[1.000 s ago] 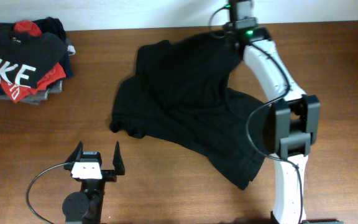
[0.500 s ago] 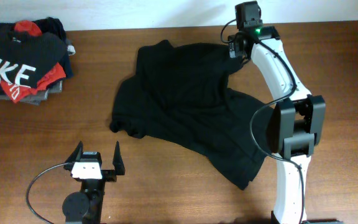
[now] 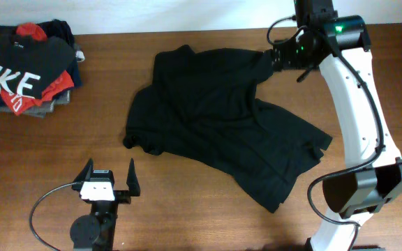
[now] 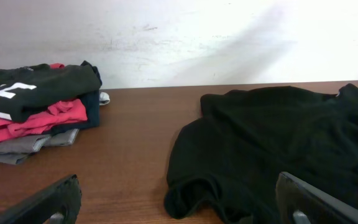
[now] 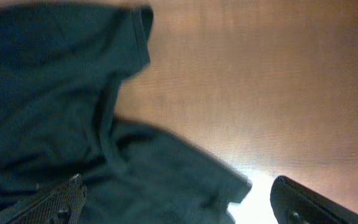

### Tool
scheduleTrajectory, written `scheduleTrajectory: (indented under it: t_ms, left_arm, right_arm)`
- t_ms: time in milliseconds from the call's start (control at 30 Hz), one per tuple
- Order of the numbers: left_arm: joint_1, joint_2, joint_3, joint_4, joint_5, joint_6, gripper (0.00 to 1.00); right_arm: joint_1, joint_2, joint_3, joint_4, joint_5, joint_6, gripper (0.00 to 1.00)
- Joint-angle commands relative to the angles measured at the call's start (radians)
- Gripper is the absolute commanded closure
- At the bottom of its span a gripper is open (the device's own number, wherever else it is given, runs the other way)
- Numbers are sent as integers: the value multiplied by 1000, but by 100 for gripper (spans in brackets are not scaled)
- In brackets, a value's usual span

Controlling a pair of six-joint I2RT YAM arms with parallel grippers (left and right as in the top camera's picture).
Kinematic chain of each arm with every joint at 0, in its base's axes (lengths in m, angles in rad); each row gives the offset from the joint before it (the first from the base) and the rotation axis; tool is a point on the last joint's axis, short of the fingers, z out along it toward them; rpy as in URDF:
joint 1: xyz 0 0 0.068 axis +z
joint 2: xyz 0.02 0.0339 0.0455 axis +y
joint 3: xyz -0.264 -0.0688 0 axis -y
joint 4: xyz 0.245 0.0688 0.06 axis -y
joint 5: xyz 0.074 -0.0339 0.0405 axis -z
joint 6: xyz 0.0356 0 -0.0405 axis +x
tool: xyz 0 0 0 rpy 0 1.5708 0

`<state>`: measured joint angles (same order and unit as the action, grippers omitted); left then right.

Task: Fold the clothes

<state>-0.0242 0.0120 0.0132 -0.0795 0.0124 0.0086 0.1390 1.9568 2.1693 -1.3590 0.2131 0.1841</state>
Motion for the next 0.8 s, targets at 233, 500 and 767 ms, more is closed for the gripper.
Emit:
scheduleTrajectory:
  t_ms: [233,500,767]
  left_arm:
    - [-4,-6,0,-8,18,19,1]
    - [-4,-6,0,-8,18,19,1]
    - [-4,-6,0,-8,18,19,1]
  right_arm:
    - [5,-176,-5,-233,40,314,1]
    - [6,-348,-94,-340,-35,440,1]
    - [74,-423,-339,-340,-168,472,1]
